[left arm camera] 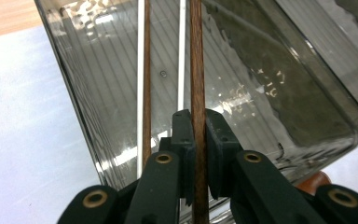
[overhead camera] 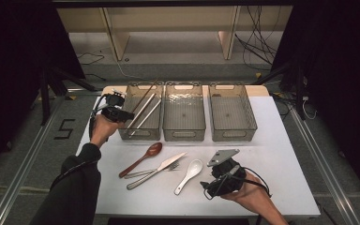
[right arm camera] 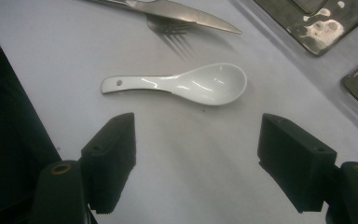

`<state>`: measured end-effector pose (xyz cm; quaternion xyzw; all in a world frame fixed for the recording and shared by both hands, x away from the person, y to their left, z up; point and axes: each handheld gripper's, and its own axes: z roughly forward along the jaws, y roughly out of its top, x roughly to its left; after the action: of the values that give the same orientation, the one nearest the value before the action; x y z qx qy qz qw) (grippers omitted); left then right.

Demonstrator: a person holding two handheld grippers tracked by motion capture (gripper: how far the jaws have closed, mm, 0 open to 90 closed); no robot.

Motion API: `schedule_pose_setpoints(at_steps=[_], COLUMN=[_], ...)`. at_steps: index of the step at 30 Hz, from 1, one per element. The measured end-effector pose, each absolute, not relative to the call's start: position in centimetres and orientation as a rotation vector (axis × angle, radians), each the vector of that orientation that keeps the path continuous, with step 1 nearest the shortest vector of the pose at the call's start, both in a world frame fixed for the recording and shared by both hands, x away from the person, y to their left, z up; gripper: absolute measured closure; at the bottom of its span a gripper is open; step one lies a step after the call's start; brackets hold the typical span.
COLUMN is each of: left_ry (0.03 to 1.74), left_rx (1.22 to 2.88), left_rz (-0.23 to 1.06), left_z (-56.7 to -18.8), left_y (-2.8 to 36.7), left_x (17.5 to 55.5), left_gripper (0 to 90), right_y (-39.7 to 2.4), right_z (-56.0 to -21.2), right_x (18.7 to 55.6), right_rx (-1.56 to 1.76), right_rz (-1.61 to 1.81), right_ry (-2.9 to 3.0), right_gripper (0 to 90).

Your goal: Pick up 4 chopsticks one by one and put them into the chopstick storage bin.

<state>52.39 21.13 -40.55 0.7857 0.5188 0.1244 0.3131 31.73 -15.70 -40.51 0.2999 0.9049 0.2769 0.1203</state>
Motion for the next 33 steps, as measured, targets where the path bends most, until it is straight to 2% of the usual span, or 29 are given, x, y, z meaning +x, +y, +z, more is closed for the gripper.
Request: schedule_pose_setpoints(at_steps=[7,10,26,33], left_ry=[1.31,1.31,1.187,1.137], left_rx=[2.078,2.063,2.076,2.125], left_rz=[0.277,0.308,0.299,0.27], left_z=[-40.0,-39.6,-38.3,-38.4], left_y=[21.0,21.3,22.3,21.4], left_x=[51.6,51.0,46.2,44.6], left_gripper=[63.9,55.5,34.7,29.3], right_y=[-15.8,-15.8,-15.7,-15.8], right_z=[-40.5,-40.5,-40.6,-40.5], right_x=[31.7,31.8,31.8,31.7], right_rx=[0.88,0.881,0.886,0.879], right_rz=[0.804,0.802,0.8,0.8], right_ry=[2.648,2.651,2.649,2.645], right_gripper=[28.7,28.7,28.7,28.7])
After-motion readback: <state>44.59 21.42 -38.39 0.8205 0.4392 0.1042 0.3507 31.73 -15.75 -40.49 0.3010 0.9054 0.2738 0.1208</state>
